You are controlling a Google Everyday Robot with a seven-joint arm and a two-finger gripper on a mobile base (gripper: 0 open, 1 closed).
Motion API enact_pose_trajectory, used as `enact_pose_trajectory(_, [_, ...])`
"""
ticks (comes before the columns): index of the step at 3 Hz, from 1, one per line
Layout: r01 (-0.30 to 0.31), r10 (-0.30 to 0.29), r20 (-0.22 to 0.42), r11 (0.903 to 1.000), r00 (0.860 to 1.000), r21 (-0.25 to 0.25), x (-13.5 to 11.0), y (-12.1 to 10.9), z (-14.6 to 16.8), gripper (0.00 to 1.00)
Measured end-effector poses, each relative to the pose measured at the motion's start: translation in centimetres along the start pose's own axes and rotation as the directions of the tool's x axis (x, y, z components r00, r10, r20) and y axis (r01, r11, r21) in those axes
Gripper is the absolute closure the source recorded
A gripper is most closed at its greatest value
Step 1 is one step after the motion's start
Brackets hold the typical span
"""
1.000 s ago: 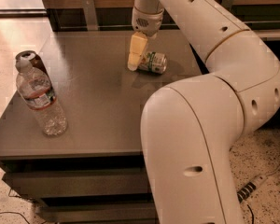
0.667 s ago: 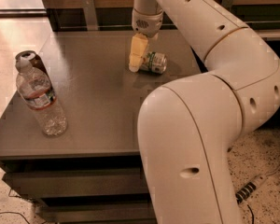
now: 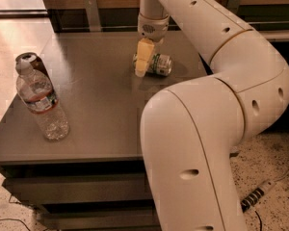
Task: Place 7up can upright
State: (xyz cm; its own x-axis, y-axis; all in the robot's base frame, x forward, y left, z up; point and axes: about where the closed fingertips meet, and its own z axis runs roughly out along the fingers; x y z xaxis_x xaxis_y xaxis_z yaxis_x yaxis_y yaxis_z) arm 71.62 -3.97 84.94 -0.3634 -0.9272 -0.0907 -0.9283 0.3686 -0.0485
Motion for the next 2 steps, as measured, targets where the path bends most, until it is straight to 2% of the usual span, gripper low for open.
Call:
enact_pose_trajectory(1, [-0.002, 0.002, 0.014, 0.9996, 1.0, -0.026, 0.21, -0.28, 1.17, 0.0])
enact_pose_trajectory(2, [-0.002, 0.002, 0.035, 1.0, 0.999, -0.007, -0.48, -0.84, 1.49, 0.17])
